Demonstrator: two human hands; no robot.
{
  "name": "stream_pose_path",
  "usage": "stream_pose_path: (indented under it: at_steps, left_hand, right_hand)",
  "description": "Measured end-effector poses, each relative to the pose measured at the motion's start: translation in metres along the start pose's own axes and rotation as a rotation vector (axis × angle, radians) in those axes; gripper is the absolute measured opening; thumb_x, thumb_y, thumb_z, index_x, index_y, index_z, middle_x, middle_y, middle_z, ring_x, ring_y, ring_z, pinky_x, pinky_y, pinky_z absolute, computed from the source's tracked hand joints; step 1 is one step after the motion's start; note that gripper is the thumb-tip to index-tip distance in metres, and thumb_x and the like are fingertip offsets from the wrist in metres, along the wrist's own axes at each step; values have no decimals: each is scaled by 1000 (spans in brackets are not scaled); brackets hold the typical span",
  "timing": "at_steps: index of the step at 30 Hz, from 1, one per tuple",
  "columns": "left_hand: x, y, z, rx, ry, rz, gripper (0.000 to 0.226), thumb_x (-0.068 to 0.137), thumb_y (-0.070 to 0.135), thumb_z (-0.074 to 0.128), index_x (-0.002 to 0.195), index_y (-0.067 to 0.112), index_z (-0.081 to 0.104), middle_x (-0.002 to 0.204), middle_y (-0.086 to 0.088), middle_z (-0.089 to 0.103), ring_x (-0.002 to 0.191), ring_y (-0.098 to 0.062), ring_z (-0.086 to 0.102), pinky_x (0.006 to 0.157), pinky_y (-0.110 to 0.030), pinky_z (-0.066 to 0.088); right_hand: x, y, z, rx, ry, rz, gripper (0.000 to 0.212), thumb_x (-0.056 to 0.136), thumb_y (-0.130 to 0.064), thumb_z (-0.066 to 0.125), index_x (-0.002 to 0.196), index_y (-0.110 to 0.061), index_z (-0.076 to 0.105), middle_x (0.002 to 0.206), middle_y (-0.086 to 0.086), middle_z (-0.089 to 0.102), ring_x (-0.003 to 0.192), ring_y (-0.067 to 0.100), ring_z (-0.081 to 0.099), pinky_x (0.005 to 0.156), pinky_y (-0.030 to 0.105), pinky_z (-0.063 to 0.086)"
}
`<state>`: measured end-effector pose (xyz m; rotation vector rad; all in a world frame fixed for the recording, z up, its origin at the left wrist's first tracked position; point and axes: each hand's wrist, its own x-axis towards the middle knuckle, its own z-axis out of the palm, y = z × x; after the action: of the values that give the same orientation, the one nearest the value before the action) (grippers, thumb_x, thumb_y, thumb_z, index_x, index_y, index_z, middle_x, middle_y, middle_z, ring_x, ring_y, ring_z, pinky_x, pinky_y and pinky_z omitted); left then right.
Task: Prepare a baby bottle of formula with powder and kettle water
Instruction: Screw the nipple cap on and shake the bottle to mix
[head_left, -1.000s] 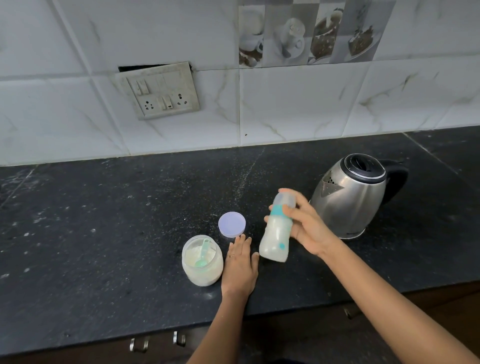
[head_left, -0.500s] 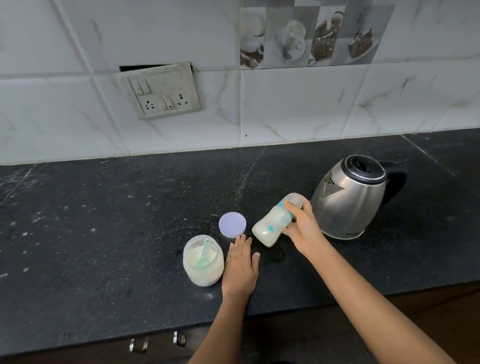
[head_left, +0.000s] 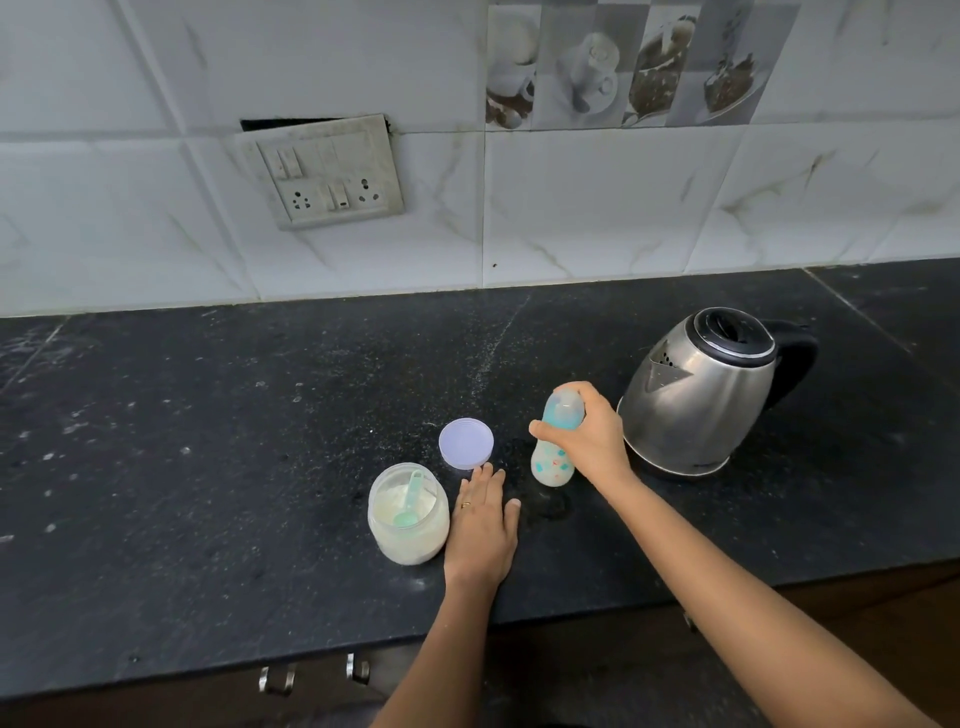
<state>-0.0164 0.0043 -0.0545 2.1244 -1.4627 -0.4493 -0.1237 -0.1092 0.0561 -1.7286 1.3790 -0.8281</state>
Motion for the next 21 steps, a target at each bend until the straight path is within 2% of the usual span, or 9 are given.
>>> stream_pose_path:
  at_steps: [3,7,9,11,14,16,21]
  left_hand:
    - [0,0,1,3,-4,4,50,103,36,32,149,19,30,160,0,21,149,-15,10,123,-31,4]
    - [-1,-2,1,8,-9,0,50,103,36,32,150,19,30,160,-1,21,150,-16,10,123,-33,7]
    - [0,-1,0,9,-8,4,50,103,36,32,150,19,30,160,-1,21,149,-16,10,123,-33,7]
    - [0,0,-2,11,3,17,50,103,34,32,150,18,30,160,-1,22,149,-15,11,123,-31,5]
    - [-1,2,-3,22,9,31,49,103,34,32,150,17,30,160,-1,22,149,-13,11,122,-29,3]
    - [-3,3,-5,26,5,35,49,103,33,32,149,16,30,160,-2,22,149,-14,11,122,-29,3]
    - [-4,6,-8,60,-1,40,50,103,33,32,150,14,29,160,-5,22,149,-16,12,121,-29,1]
  right_hand:
    - [-3,3,3,-123,-7,-52,56,64,-31,86,103,-28,46,108,1,49,93,14,51,81,28,47]
    - [-8,6,-3,-162,-159,-45,59,70,-32,83,112,-25,41,115,2,41,98,17,52,84,30,46]
    - [-8,7,-12,-124,-238,-65,60,75,-23,78,119,-28,38,121,2,39,109,17,50,94,34,47]
    - [-7,7,-25,-107,-356,-158,70,77,-10,70,132,-37,34,130,-2,37,123,14,43,102,34,42]
    - [-2,4,-40,-244,-511,-314,70,81,-2,62,135,-41,42,133,-8,42,123,10,44,101,30,42]
    - [2,3,-43,-320,-523,-335,62,84,-6,64,133,-39,47,129,-10,46,119,12,47,100,32,46]
    - [8,-7,-46,-549,-410,-348,56,80,-29,72,130,-37,49,121,-2,58,103,16,56,87,43,52]
